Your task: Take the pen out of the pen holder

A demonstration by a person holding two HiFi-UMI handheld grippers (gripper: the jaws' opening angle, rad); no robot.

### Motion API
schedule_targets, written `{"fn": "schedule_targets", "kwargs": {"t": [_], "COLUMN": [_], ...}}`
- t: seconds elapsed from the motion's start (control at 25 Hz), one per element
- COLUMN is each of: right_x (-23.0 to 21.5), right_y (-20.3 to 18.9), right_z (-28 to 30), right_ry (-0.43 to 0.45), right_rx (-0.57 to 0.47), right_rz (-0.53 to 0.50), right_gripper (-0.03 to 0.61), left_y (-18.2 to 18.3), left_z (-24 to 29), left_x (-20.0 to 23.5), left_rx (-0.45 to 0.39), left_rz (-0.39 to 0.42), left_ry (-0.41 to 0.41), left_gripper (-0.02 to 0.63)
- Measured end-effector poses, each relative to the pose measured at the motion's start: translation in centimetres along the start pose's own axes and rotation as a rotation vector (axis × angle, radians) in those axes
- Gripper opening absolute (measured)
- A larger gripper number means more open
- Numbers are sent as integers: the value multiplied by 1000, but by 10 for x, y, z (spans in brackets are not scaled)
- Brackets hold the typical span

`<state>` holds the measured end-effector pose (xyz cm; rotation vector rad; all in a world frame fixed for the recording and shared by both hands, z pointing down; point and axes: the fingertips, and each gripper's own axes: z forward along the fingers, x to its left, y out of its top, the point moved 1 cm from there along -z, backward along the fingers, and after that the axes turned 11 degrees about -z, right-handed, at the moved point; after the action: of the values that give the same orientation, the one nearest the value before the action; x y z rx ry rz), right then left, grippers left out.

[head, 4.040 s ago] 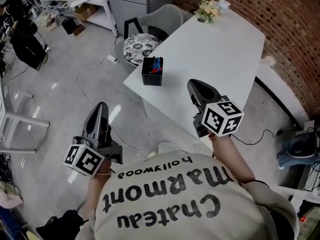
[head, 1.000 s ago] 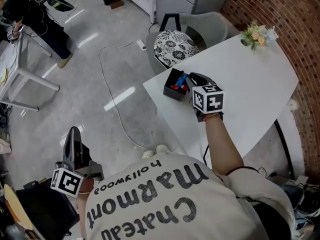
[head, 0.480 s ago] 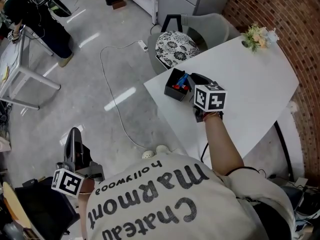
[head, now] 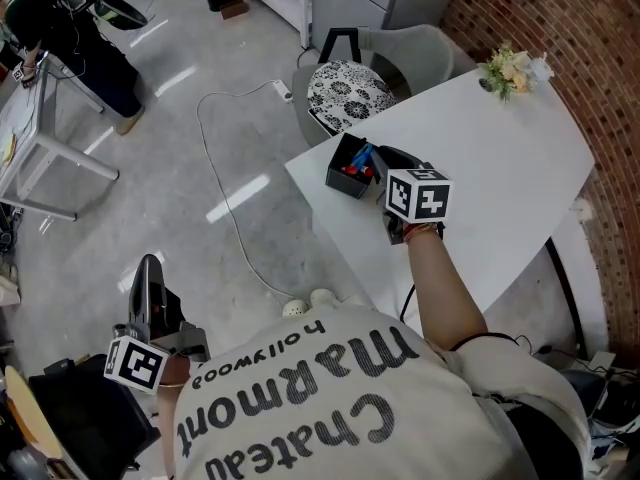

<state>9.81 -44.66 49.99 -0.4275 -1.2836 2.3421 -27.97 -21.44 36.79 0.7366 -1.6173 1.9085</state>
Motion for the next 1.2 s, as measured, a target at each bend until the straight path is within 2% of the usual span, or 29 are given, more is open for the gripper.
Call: {"fn": "schedule_targets", "kwargs": {"t": [0.64, 1.2], "right_x": [0, -2], "right_y": [10, 21], "right_z": [-28, -60], "right_ry": [-53, -74], "right_rx": [-46, -96], "right_rz": [-15, 24], "right_gripper": [75, 72], "left_y": [1, -8], "left_z": [-4, 4], "left_x": [-4, -12], "left_rx": [11, 39], "left_rz": [-4, -16], "left_ry": [-38, -95], "left_gripper": [2, 0]}}
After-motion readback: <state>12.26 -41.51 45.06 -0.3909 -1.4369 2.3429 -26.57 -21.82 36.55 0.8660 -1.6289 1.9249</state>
